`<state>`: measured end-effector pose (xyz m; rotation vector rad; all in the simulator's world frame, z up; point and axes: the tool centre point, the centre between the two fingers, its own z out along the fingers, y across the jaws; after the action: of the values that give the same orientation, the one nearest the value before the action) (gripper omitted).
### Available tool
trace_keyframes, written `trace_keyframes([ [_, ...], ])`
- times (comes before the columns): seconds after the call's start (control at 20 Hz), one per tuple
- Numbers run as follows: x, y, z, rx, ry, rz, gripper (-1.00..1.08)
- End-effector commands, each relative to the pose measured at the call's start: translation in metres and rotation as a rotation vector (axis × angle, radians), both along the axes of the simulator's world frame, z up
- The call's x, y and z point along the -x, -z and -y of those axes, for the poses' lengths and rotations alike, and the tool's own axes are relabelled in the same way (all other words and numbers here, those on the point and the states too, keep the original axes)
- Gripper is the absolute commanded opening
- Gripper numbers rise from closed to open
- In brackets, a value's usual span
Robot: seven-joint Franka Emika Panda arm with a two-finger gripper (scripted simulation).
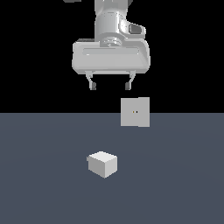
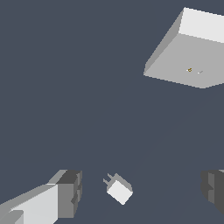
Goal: Plug the charger into the wall socket.
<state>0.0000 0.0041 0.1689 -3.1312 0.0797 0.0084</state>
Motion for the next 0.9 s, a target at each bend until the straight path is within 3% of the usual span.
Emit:
trace_keyframes([
  [0.0, 0.0, 0.0, 0.0, 0.0, 0.0, 0.0, 1.0],
  [0.4, 0.006, 0.006, -0.003, -0.001, -0.05, 0.003, 1.0],
  [0.85, 0.026, 0.026, -0.013, -0.003, -0.224, 0.013, 1.0],
])
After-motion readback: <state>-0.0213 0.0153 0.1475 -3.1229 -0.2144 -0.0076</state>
